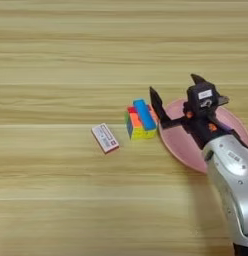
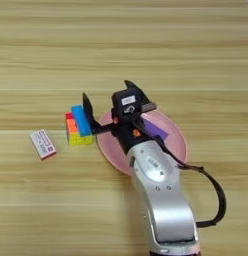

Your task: Move the objects on the table

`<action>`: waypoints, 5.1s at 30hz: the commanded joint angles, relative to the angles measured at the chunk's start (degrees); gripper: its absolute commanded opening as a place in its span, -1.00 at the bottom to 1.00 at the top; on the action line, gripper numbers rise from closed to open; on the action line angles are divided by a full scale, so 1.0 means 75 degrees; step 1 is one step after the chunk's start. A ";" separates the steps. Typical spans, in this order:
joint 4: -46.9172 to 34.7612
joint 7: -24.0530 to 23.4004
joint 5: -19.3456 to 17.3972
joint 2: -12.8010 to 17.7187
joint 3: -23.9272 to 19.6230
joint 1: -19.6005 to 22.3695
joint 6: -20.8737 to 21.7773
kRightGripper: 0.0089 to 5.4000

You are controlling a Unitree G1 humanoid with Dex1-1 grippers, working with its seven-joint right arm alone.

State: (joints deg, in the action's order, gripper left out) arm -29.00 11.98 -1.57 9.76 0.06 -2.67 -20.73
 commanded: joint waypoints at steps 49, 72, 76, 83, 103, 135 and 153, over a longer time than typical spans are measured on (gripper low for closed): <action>0.3708 0.1010 -0.0170 0.1549 -0.1555 0.0491 0.1458 0.99; 0.4973 0.1033 -0.0466 0.1551 -0.1652 0.1161 0.1318 0.99; 0.5199 0.1038 -0.0465 0.1588 -0.1670 0.1264 0.1407 0.99; 0.5189 0.1191 -0.0507 0.1606 -0.1611 0.1210 0.1400 0.99; 0.5092 0.1475 -0.0655 0.1601 -0.1567 0.1112 0.0845 -0.11; 0.3507 0.1185 -0.0724 0.1368 -0.1514 0.0615 0.0454 -0.48; 0.3019 0.0957 -0.0830 0.1290 -0.1707 0.0462 0.0336 -0.48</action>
State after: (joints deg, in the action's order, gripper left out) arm -3.16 20.25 -7.34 18.36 -11.75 -1.34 -19.52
